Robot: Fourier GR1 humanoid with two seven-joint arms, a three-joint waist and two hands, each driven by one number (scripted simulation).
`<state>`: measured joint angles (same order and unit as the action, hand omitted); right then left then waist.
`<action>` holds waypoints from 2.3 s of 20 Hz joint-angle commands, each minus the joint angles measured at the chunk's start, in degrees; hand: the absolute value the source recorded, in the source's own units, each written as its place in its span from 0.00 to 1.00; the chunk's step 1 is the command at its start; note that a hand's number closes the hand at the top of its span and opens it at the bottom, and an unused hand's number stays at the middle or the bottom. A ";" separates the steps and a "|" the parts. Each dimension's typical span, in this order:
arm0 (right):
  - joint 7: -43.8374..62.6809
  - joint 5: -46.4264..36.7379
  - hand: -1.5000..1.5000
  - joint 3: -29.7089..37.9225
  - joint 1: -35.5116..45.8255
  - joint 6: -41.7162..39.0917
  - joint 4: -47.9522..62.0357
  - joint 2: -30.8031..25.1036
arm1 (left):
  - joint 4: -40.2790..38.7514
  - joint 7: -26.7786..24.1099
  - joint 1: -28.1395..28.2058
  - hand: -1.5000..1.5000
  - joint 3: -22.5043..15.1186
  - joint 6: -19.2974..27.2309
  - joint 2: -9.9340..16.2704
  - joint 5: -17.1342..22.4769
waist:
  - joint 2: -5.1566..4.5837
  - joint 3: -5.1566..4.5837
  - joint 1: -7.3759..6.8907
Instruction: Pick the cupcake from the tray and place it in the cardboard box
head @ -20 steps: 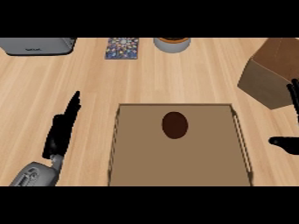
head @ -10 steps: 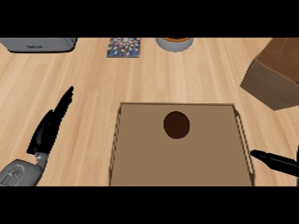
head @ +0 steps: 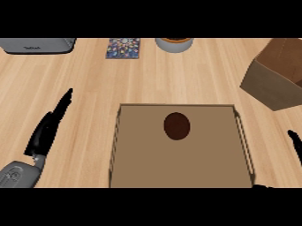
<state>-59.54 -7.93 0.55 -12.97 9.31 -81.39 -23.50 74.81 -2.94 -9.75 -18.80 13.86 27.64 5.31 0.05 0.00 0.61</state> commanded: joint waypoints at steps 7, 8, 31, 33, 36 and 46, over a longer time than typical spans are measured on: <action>22.77 -19.88 0.00 -8.71 -11.39 6.81 -23.12 0.07 | 0.83 -0.94 2.00 0.50 2.26 -1.66 -0.31 -1.53 | 0.05 -0.08 -0.37; 29.12 -24.43 0.00 -12.34 -12.65 8.96 -27.91 2.52 | -0.44 -0.93 1.05 0.50 1.65 -1.16 -1.40 -1.82 | 0.04 -0.15 -0.12; 50.06 -43.35 0.00 -16.73 4.95 -0.29 -18.44 13.39 | 0.43 2.21 0.90 0.50 9.61 -5.95 -8.87 -11.75 | -0.02 0.00 -0.56; 47.07 -45.74 0.00 -16.59 9.15 5.70 -10.60 15.94 | 3.67 -0.32 4.83 0.50 8.73 -6.25 -8.24 -10.99 | -0.04 0.02 -0.92; 46.76 -46.33 0.00 -16.83 6.01 6.15 -14.33 15.56 | -3.16 -1.12 -1.00 0.50 12.84 -10.24 -8.63 -10.67 | -0.05 0.00 -0.42; 49.26 -51.26 0.00 -18.33 9.98 5.41 -6.07 19.65 | 0.47 -0.69 1.80 0.50 14.94 -12.58 -11.22 -15.27 | -0.04 0.00 -0.55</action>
<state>-9.32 -57.68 -17.06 -2.07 12.57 -89.90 -4.98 76.71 -1.23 -8.29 -4.69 2.05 18.06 -8.08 0.02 0.00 -0.01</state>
